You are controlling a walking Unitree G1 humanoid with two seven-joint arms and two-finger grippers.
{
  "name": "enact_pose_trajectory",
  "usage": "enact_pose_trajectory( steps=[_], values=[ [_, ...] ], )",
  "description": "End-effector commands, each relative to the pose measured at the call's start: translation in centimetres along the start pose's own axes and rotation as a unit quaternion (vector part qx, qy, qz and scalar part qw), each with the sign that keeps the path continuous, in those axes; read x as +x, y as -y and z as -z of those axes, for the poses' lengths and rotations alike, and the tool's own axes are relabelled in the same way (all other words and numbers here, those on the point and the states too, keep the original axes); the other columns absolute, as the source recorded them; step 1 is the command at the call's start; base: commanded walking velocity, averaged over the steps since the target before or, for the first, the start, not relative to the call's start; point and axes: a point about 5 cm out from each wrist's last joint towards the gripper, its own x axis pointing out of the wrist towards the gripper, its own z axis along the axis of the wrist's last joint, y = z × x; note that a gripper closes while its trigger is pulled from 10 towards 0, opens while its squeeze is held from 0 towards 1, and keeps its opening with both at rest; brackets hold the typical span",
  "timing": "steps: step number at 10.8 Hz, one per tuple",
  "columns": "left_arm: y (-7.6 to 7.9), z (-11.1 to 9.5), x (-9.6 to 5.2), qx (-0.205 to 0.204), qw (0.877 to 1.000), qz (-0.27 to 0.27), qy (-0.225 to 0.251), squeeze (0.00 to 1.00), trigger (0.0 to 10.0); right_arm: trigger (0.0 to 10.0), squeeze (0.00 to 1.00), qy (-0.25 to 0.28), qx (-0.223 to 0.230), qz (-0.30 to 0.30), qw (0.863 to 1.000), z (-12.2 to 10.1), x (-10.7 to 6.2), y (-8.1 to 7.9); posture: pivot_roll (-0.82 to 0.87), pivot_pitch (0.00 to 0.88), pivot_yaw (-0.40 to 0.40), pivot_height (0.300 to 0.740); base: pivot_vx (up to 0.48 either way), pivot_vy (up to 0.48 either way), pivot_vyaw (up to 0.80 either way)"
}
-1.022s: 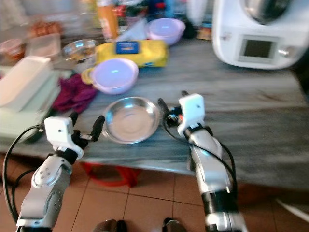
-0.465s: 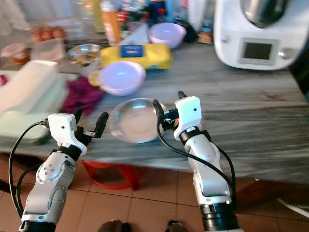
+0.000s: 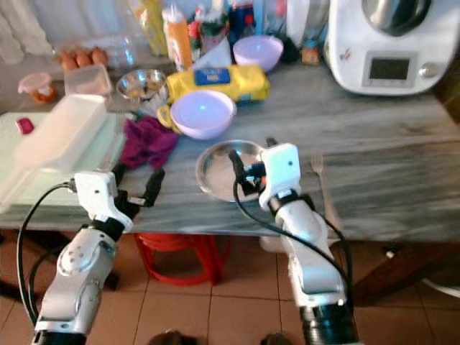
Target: Setting the table
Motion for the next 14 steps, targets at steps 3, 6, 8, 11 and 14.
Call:
enact_pose_trajectory(
  steps=[3, 6, 8, 11, 14],
  values=[
    [0.4, -0.1, -0.1, -0.011, 1.000, 0.004, 0.007, 0.00, 10.0, 10.0, 0.00, 0.014, -0.008, -0.007, 1.000, -0.8, 0.1, -0.2, -0.03, 0.128, 0.087, 0.740, 0.000, 0.000, 0.00],
    [0.7, -0.2, -0.1, -0.008, 1.000, 0.017, 0.012, 0.00, 10.0, 10.0, 0.00, 0.014, -0.012, -0.005, 1.000, -0.9, 0.2, 0.0, -0.02, 0.126, 0.087, 0.740, 0.179, 0.000, 0.00],
    [0.9, -0.2, -0.1, -0.008, 1.000, 0.024, 0.010, 0.00, 10.0, 10.0, 0.00, 0.014, -0.014, -0.004, 1.000, -0.9, 0.2, 0.0, -0.02, 0.127, 0.090, 0.740, 0.336, 0.000, 0.00],
    [1.1, 0.0, -0.2, -0.010, 1.000, 0.028, 0.008, 0.00, 10.0, 10.0, 0.00, 0.012, -0.018, -0.005, 1.000, -0.9, 0.3, 0.1, -0.03, 0.129, 0.087, 0.740, 0.346, 0.000, 0.00],
    [1.0, 0.0, -0.2, -0.019, 1.000, 0.018, 0.012, 0.00, 10.0, 10.0, 0.00, 0.016, -0.027, -0.017, 0.999, -1.0, 0.3, -0.1, -0.03, 0.132, 0.082, 0.740, 0.201, 0.000, 0.00]
  ],
)
